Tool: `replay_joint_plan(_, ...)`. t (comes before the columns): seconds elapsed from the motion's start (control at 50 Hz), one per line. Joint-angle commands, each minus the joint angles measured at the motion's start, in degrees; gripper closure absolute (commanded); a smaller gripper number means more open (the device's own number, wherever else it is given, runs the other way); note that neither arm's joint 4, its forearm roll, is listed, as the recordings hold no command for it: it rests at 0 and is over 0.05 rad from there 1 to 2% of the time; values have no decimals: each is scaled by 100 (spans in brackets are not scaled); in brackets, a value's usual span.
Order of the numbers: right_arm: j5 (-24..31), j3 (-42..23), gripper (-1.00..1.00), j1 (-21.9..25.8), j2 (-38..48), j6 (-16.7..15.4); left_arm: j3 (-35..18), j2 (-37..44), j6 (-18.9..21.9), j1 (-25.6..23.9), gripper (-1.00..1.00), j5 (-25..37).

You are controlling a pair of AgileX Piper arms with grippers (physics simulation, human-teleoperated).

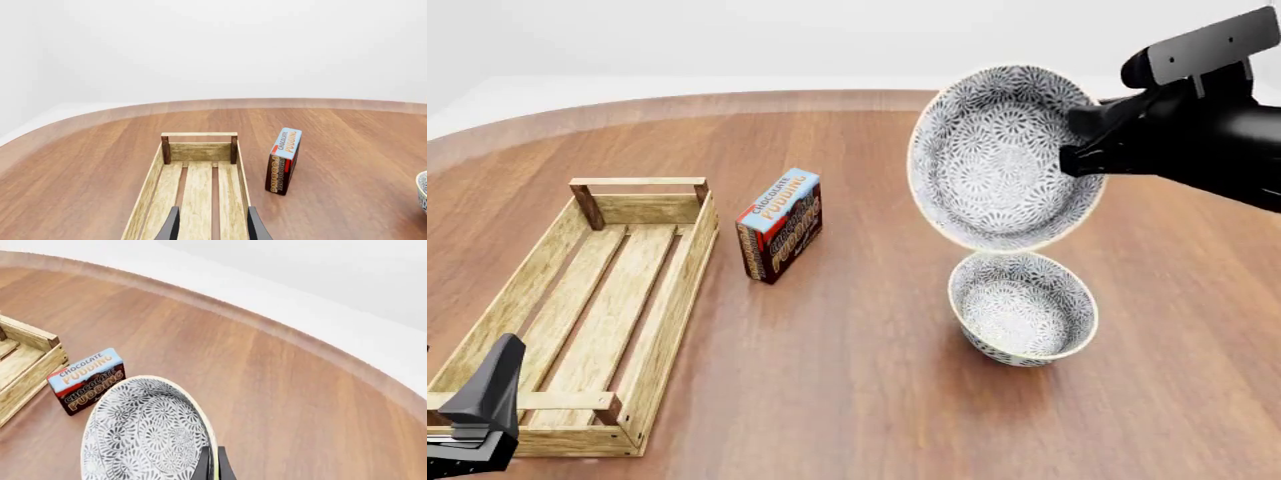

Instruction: Stack the left bowl on the right bowl and place them in the tray.

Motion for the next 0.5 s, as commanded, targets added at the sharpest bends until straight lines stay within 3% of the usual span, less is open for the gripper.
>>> replay_joint_plan(0.02,-181,347,100,-321,-249,606,0,0,0,0,-100,0)
replay_joint_plan(0.3,-616,973,100,-574,-504,1301,0,0,0,0,-100,0)
replay_joint_plan(0.5,-981,1393,100,-722,-518,1543,0,0,0,0,-100,0)
